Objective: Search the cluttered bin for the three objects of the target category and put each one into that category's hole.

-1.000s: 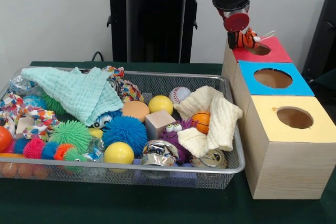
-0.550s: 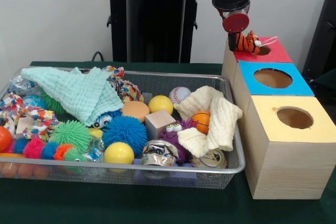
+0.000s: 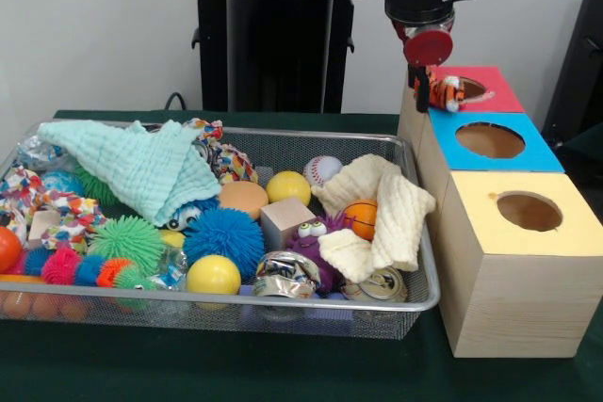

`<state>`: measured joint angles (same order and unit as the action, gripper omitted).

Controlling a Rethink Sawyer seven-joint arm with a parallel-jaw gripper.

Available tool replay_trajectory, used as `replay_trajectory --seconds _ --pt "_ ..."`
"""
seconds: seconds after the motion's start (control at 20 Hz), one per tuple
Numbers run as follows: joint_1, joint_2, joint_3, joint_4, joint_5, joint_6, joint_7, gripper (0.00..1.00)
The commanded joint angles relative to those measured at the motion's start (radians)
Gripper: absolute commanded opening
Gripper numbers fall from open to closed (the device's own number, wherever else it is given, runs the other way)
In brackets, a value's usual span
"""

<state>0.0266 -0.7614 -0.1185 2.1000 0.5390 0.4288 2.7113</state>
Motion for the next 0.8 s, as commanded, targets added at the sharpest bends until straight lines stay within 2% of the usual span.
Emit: replay_trajectory --seconds 0.05,0.2,0.4,0.8 --pt "-0.008 0.038 -0.003 -0.097 0.053 -0.062 0.191 1.00" --pt "0.004 0.045 -0.031 -0.113 0.026 -0.049 0.175 1.00" --pt "-0.002 0.043 -0.030 -0.115 0.005 -0.042 0.139 1.00" --pt "-0.007 0.041 -0.025 -0.110 0.005 -0.039 0.129 1.00"
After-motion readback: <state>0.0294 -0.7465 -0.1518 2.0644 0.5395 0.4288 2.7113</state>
